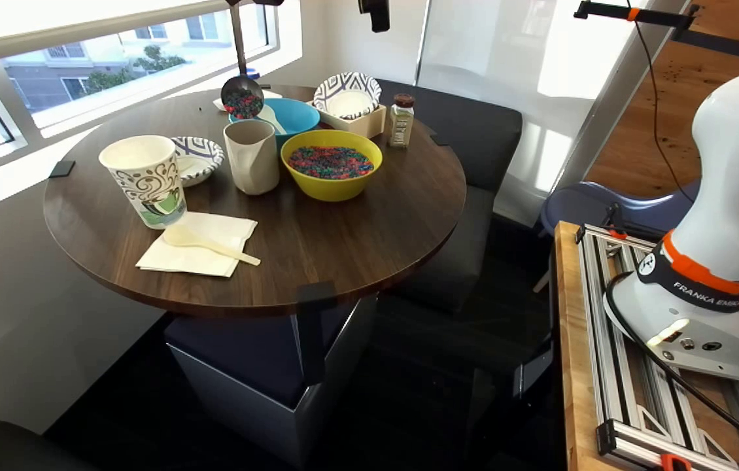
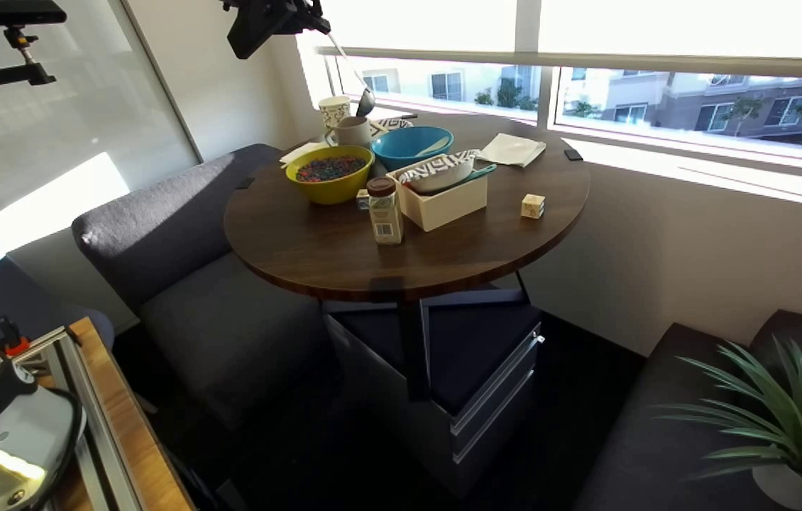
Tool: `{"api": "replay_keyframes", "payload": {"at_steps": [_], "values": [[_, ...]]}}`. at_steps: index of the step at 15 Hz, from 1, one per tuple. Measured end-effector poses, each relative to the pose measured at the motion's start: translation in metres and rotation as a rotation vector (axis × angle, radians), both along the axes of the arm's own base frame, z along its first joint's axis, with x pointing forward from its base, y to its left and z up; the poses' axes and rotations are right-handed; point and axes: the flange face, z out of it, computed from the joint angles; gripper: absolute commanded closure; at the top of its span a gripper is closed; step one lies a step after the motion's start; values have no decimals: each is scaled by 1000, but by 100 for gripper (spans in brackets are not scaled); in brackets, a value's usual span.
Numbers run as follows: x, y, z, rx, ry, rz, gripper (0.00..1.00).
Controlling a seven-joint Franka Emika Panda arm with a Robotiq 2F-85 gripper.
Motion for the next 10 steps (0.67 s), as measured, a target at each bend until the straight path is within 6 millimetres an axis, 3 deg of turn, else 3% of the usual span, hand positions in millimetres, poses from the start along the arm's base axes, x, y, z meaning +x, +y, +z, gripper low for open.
{"api": "replay_keyframes", "payload": {"at_steps": [10], "values": [[1, 25, 11, -125, -47, 4, 99]]}}
